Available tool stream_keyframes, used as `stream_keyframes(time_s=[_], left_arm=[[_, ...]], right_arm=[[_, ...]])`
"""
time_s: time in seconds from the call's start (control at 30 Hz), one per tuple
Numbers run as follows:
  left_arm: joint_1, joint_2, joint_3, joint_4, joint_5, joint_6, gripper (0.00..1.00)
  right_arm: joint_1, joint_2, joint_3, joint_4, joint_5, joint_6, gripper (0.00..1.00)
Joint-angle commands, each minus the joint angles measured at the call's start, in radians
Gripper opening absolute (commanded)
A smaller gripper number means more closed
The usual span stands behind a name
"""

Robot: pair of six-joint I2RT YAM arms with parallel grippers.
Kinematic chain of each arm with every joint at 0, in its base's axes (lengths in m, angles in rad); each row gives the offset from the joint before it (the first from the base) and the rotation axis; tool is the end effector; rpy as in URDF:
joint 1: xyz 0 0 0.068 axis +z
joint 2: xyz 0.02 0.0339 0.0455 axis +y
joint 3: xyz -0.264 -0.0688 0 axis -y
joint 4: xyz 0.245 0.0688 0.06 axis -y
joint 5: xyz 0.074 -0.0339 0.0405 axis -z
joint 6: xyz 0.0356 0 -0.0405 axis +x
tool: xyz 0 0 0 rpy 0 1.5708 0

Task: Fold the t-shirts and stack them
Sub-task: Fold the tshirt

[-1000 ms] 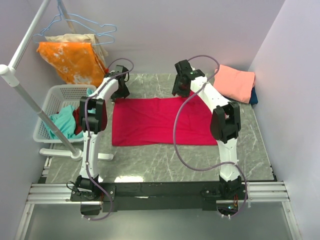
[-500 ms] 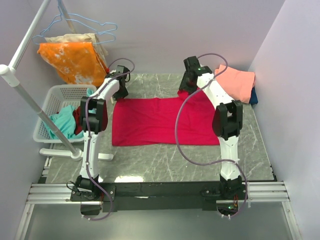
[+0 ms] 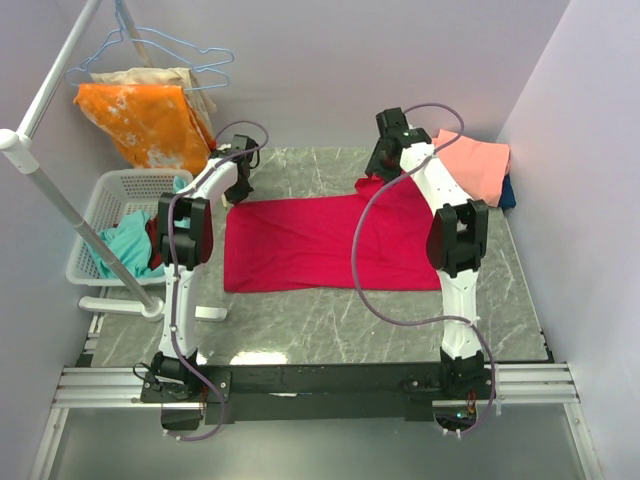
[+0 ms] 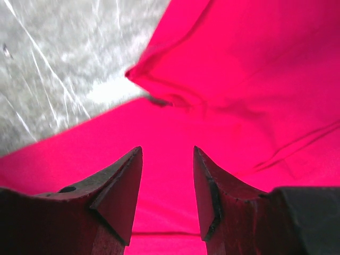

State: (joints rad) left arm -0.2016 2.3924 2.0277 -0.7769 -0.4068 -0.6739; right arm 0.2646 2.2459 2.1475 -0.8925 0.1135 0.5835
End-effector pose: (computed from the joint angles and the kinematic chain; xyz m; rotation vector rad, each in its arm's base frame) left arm 0.5005 -0.0879 0.1649 -0.7151 2.4769 0.2432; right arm 0.4785 0.1255 0.2637 0.4496 2.5225 0.1818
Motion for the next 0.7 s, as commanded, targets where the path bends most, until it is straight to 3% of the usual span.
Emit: stream_keyframes(time_s=[0.0,0.13,0.33,0.5,0.67], left_arm=[[-0.004,-0.056,-0.044,-0.065,-0.020,-0.001,0.08],[-0.016,-0.079,-0.052,-0.058,-0.012,0.005,0.01],[-0.041,-0.102,-0.044,-0.052,0.002,0.022,0.01],[-0.064,-0.117,-0.047,-0.029,0.023,0.040,0.01],[-0.078,-0.136,-0.061,-0.024,0.034,0.051,0.01]], right_arm=[[-0.053,0.044,0.071,0.044,0.048,0.018,0.50],[-0.097,0.078,0.063,0.136,0.051,0.045,0.50],[-0.162,0.182,0.126,0.187,0.000,0.104,0.50],[-0.205,0.175,0.031,0.399,-0.110,0.180,0.50],[-0.214,0.234,0.141,0.461,-0.110,0.161,0.50]])
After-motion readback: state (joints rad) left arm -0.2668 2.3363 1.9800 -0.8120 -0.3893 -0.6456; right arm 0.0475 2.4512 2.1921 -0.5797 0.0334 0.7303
